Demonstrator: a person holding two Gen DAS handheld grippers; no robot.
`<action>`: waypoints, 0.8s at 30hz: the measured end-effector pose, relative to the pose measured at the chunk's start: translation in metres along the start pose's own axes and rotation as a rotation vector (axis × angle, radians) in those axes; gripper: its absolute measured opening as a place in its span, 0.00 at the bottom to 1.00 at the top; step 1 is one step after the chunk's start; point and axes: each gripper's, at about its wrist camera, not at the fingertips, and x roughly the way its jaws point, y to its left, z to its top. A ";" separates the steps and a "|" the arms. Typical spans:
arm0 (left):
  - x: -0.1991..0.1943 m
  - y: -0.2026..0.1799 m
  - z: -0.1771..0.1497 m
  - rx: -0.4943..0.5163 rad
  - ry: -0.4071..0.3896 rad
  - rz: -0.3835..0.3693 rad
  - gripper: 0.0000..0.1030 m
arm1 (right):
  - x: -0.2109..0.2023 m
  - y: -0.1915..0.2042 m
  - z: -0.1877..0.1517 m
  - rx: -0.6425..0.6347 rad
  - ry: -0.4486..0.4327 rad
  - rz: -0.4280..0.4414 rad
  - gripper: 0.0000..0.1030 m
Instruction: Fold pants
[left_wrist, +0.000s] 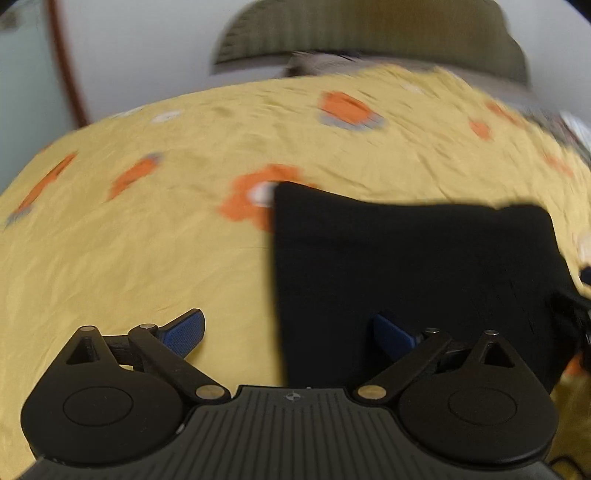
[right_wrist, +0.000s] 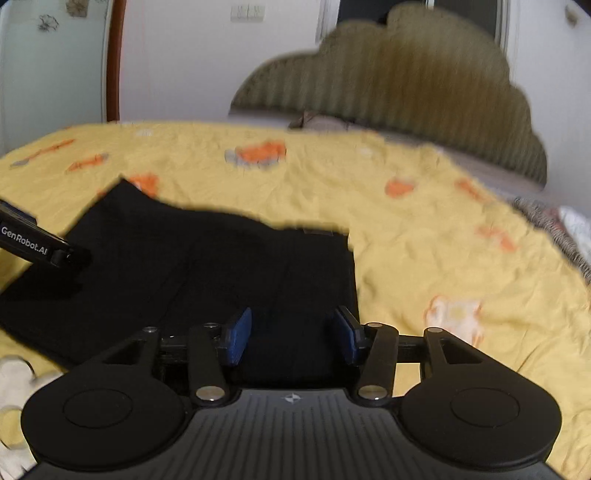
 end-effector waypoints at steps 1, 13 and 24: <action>-0.004 0.012 0.000 -0.038 0.000 0.007 0.97 | -0.008 0.010 0.004 -0.030 -0.031 0.033 0.48; -0.005 0.089 -0.019 -0.361 0.179 -0.222 0.96 | -0.044 0.176 -0.034 -0.740 -0.199 0.239 0.46; 0.009 0.080 -0.020 -0.425 0.208 -0.434 0.98 | -0.033 0.216 -0.051 -0.880 -0.261 0.154 0.41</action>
